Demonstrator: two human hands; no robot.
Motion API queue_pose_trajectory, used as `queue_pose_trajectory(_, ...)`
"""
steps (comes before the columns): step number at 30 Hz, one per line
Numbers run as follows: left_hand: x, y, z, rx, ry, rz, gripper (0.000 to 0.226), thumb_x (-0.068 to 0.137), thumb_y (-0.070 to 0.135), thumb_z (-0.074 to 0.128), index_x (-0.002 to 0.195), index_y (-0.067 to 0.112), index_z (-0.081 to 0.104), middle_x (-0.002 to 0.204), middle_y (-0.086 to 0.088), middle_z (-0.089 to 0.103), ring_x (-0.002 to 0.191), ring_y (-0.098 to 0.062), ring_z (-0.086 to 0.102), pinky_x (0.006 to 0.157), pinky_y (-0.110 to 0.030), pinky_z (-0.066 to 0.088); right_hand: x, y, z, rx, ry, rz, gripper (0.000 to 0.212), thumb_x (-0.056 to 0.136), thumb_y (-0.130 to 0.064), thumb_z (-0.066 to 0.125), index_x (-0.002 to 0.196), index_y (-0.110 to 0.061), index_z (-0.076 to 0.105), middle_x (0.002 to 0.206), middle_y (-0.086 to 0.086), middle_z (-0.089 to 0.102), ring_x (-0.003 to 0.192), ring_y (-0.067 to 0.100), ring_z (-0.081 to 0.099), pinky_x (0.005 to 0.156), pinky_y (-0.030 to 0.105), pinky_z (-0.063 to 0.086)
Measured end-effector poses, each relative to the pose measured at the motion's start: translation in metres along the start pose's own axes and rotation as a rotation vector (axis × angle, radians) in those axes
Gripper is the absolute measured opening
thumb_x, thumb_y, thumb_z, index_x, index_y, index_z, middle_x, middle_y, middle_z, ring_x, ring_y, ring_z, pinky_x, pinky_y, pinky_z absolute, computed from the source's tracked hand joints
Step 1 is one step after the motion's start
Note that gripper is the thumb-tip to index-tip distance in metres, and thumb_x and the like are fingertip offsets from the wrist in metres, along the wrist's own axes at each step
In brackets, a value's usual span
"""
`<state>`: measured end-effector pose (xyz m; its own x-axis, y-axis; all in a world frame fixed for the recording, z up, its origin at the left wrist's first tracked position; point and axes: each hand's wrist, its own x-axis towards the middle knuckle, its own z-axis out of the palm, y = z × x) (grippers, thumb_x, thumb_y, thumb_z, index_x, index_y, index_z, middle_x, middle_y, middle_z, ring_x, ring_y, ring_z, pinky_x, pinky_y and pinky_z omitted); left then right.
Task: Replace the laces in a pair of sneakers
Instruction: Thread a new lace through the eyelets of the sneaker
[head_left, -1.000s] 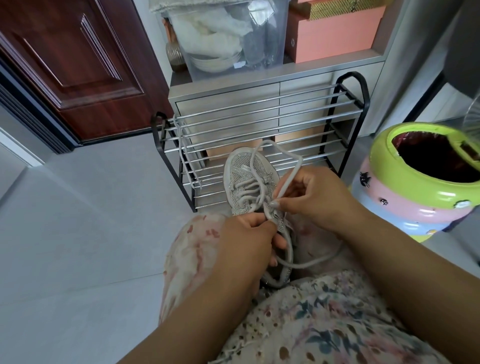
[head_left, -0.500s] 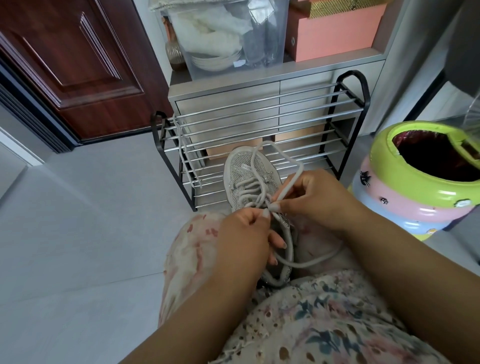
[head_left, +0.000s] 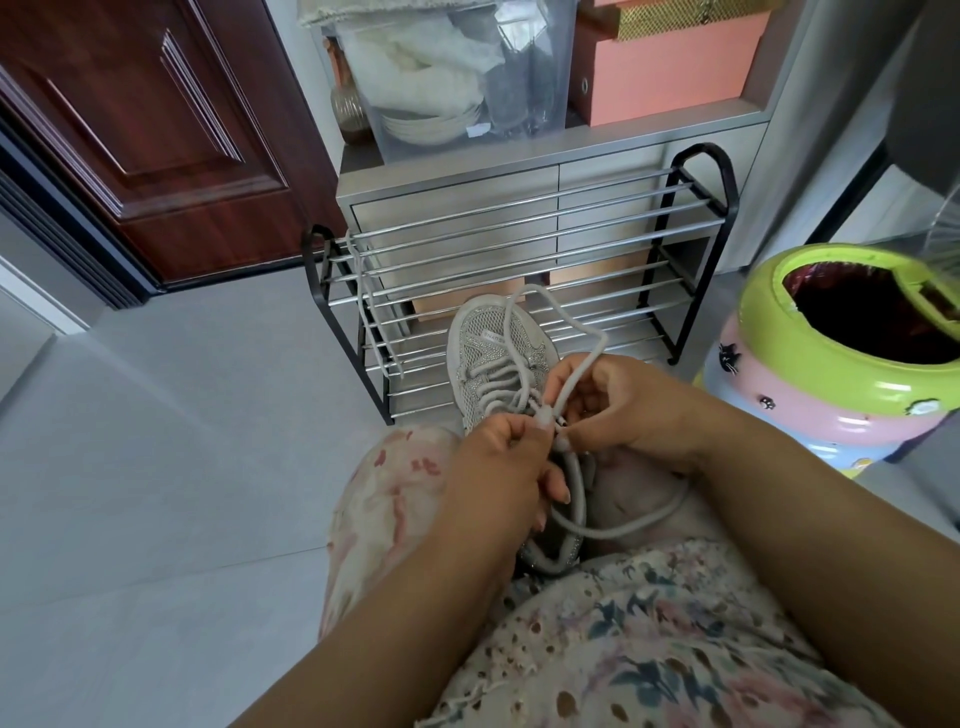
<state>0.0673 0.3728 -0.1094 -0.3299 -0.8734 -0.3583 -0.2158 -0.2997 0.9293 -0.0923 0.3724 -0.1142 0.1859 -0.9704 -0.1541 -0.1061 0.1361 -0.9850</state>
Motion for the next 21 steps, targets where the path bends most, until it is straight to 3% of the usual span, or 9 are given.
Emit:
queue_pose_trajectory(7, 0.003, -0.001, 0.0, -0.004, -0.055, 0.014, 0.022, 0.1, 0.022, 0.045, 0.086, 0.011, 0.057, 0.047, 0.003, 0.051, 0.032, -0.009, 0.033, 0.034, -0.018, 0.026, 0.002, 0.004, 0.001, -0.04, 0.081, -0.029, 0.032, 0.057, -0.002, 0.065, 0.086, -0.015, 0.06, 0.08, 0.007, 0.061, 0.073, 0.017, 0.054, 0.062, 0.025, 0.046)
queue_pose_trajectory(11, 0.001, 0.002, -0.008, -0.006, -0.152, 0.04, 0.023, 0.101, 0.018, 0.043, 0.084, 0.009, 0.055, 0.045, 0.004, 0.047, 0.03, -0.007, 0.03, 0.033, -0.017, 0.024, 0.002, 0.004, 0.001, -0.043, 0.11, -0.045, 0.033, 0.055, -0.003, 0.064, 0.086, -0.013, 0.06, 0.075, 0.003, 0.06, 0.066, 0.01, 0.054, 0.056, 0.02, 0.046)
queue_pose_trajectory(14, -0.002, 0.009, -0.023, -0.037, -0.314, 0.127, 0.024, 0.101, 0.016, 0.043, 0.081, 0.008, 0.053, 0.045, 0.002, 0.045, 0.03, -0.006, 0.027, 0.035, -0.016, 0.023, 0.004, 0.007, -0.002, -0.006, 0.131, -0.041, 0.036, 0.053, 0.002, 0.062, 0.087, -0.011, 0.061, 0.075, 0.004, 0.059, 0.065, 0.01, 0.054, 0.053, 0.017, 0.045)
queue_pose_trajectory(18, -0.006, 0.026, -0.056, -0.184, -0.661, 0.216, 0.023, 0.096, 0.022, 0.052, 0.086, 0.001, 0.054, 0.045, 0.001, 0.045, 0.03, -0.002, 0.029, 0.034, -0.013, 0.025, 0.007, 0.012, -0.003, -0.008, 0.118, -0.035, 0.039, 0.051, 0.0, 0.062, 0.087, -0.014, 0.061, 0.082, 0.011, 0.057, 0.073, 0.021, 0.05, 0.056, 0.022, 0.044)
queue_pose_trajectory(21, -0.012, 0.043, -0.068, 0.17, -0.629, 0.221, 0.02, 0.092, 0.023, 0.06, 0.078, 0.009, 0.061, 0.049, 0.001, 0.051, 0.036, -0.005, 0.036, 0.038, -0.013, 0.031, 0.009, 0.013, -0.003, 0.013, 0.103, -0.034, 0.044, 0.043, -0.01, 0.066, 0.087, -0.016, 0.061, 0.083, 0.014, 0.055, 0.073, 0.022, 0.048, 0.055, 0.023, 0.044)
